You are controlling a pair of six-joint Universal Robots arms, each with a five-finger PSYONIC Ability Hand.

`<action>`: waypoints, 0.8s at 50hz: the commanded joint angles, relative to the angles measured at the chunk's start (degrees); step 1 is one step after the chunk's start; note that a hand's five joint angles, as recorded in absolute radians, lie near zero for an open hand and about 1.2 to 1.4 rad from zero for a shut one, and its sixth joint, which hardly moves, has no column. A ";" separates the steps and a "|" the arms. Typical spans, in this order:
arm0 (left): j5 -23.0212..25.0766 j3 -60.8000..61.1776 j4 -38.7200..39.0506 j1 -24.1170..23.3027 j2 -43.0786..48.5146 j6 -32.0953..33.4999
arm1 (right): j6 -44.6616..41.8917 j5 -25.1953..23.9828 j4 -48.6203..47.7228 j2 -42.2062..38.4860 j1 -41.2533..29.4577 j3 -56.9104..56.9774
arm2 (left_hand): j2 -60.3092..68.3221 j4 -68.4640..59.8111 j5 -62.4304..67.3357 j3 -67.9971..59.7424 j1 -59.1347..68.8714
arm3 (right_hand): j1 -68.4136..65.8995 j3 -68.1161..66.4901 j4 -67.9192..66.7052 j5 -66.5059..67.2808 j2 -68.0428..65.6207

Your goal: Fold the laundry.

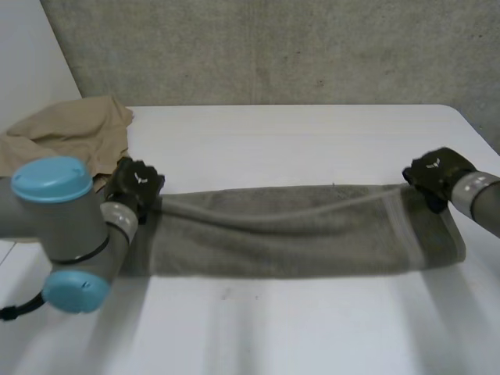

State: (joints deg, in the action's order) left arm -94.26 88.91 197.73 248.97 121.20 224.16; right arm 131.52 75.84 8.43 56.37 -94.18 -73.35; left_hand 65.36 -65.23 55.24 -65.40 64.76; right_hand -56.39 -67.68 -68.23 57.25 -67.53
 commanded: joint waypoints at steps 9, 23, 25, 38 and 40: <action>-3.04 -17.19 1.07 -1.64 14.06 0.49 | 0.84 11.08 -5.27 -16.82 -6.18 19.55 | -28.27 28.15 -28.15 28.32 -27.68 | -5.85 5.44 5.99 -5.01 5.29; -3.22 -11.41 0.90 -4.90 2.93 -1.17 | 13.57 9.10 -4.92 0.19 -6.98 11.76 | -55.36 55.23 -55.24 55.40 -54.76 | 46.39 57.68 58.23 -57.25 57.53; -3.13 -9.03 0.99 -4.99 0.46 -2.40 | 14.64 6.01 -4.57 3.99 -6.72 9.37 | -55.36 55.23 -55.24 55.40 -54.76 | 46.39 57.68 58.23 -57.25 57.53; -2.51 9.26 1.95 -5.34 -12.65 -16.73 | 10.17 -8.50 1.25 10.77 6.20 -15.49 | -55.36 55.23 -55.24 55.40 -54.76 | 32.71 44.00 44.55 -43.57 43.85; -2.42 9.96 2.30 -5.25 -12.57 -17.17 | 8.15 -8.60 -0.95 10.16 7.25 -17.44 | -55.36 55.23 -55.24 55.40 -54.76 | 32.01 43.30 43.85 -42.87 43.15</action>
State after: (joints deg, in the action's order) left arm -96.84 93.82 199.18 243.67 110.18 211.11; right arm 145.28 69.52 11.39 67.48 -91.42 -81.10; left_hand 11.82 -11.59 2.80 -12.16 11.39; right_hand -13.53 -15.60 -15.50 6.32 -15.92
